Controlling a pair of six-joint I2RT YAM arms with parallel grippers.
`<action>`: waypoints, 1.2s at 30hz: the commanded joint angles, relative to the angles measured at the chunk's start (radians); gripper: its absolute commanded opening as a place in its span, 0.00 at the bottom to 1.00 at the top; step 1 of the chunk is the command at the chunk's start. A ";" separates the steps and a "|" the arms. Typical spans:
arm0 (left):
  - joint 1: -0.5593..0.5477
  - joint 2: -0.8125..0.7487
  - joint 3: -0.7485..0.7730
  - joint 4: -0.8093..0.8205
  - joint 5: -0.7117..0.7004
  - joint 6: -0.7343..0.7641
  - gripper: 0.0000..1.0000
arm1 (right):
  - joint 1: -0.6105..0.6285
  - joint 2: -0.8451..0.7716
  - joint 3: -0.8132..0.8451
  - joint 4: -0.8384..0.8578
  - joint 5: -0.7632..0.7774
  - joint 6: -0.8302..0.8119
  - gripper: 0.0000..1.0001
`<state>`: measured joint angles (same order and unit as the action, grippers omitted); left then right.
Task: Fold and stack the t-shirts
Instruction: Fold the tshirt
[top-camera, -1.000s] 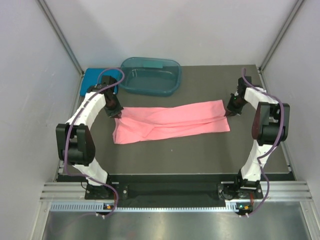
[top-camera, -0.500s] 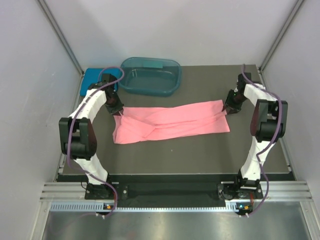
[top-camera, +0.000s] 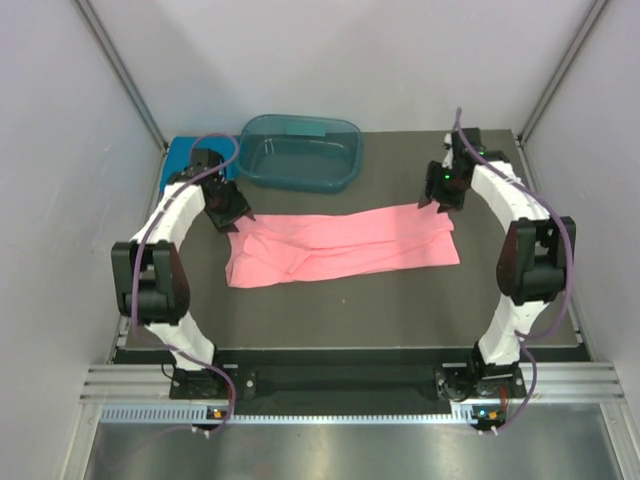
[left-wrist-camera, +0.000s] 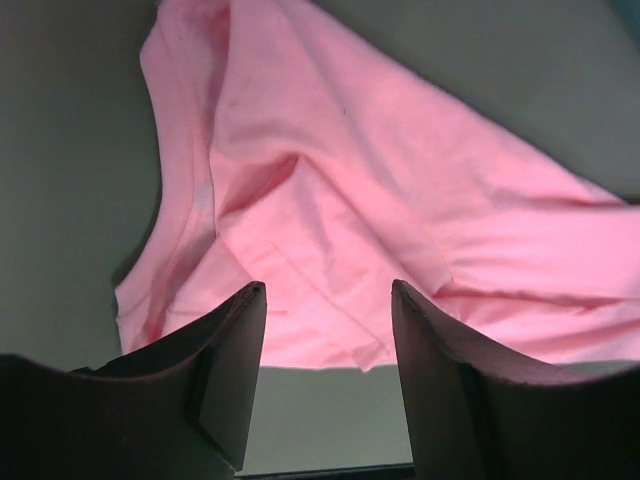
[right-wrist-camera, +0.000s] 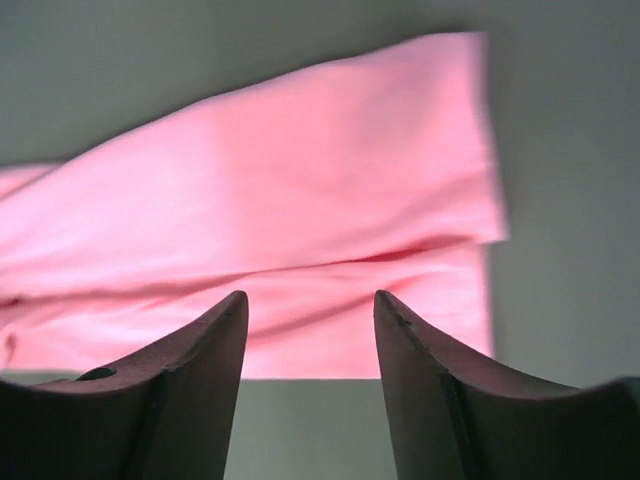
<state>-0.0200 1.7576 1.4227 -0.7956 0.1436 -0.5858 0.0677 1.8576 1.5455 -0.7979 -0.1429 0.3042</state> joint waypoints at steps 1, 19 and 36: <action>0.000 -0.176 -0.108 0.019 0.048 0.023 0.58 | 0.119 -0.043 -0.019 0.035 -0.135 -0.039 0.56; 0.012 -0.296 -0.334 0.064 -0.044 0.053 0.52 | 0.559 0.193 0.057 0.354 -0.491 0.142 0.63; 0.012 -0.385 -0.364 0.061 -0.052 0.017 0.45 | 0.831 0.150 -0.154 0.735 -0.074 0.489 0.61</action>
<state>-0.0135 1.4094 1.0527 -0.7551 0.0952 -0.5560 0.8707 2.0525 1.3849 -0.1532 -0.3317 0.7158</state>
